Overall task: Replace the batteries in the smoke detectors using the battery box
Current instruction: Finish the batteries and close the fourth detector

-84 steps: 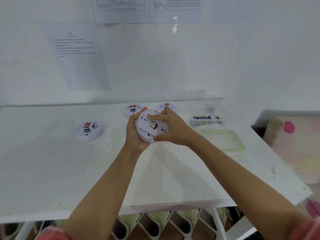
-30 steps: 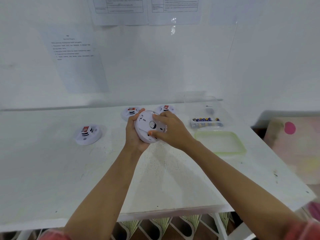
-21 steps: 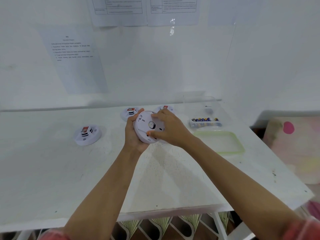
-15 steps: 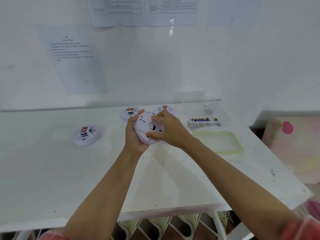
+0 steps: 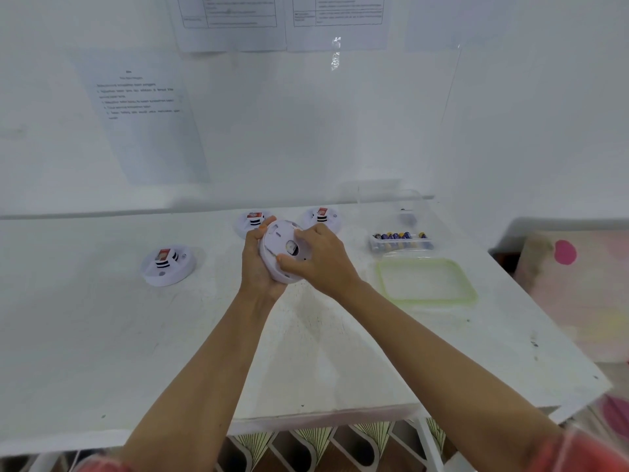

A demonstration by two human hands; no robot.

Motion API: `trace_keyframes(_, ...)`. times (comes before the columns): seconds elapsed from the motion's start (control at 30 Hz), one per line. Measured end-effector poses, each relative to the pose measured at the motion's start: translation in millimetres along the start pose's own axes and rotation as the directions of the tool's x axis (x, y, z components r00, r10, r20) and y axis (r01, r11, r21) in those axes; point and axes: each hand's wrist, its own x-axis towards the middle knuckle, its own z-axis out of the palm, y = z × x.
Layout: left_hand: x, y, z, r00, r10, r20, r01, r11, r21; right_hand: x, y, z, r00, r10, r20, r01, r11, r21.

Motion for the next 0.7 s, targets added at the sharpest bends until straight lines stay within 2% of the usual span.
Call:
trace_keyframes(0.1,-3,4,5,1.000,-0.021,0.019,0.020,0.999,0.039,4,5,2,0.998,0.025,0.055,-0.029,0.997,0.067)
trace_keyframes(0.23,6,14,9,0.985,-0.041,-0.170,0.083,0.964,0.251,17,14,6,0.967,0.106,0.231,-0.186,0.913,0.362)
trace_keyframes(0.27,7,15,12,0.977,-0.067,-0.204,0.121,0.958,0.260,19,15,9,0.954,0.098,0.282,-0.220,0.868,0.445)
trace_keyframes(0.33,10,16,17,0.961,-0.028,-0.275,0.109,0.953,0.282,21,16,13,0.942,0.102,0.320,-0.277,0.773,0.570)
trace_keyframes(0.47,5,19,25,0.959,-0.037,-0.282,0.138,0.928,0.347,23,23,12,0.913,0.202,0.353,-0.405,0.546,0.734)
trace_keyframes(0.57,4,23,17,0.953,0.012,-0.302,0.130,0.886,0.445,27,32,13,0.896,0.255,0.362,-0.437,0.372,0.819)
trace_keyframes(0.63,2,23,12,0.957,0.025,-0.288,0.119,0.875,0.470,29,37,15,0.869,0.295,0.397,-0.469,0.235,0.851)
trace_keyframes(0.7,-3,22,8,0.958,0.004,-0.285,0.132,0.880,0.455,30,39,17,0.860,0.272,0.432,-0.478,0.135,0.868)
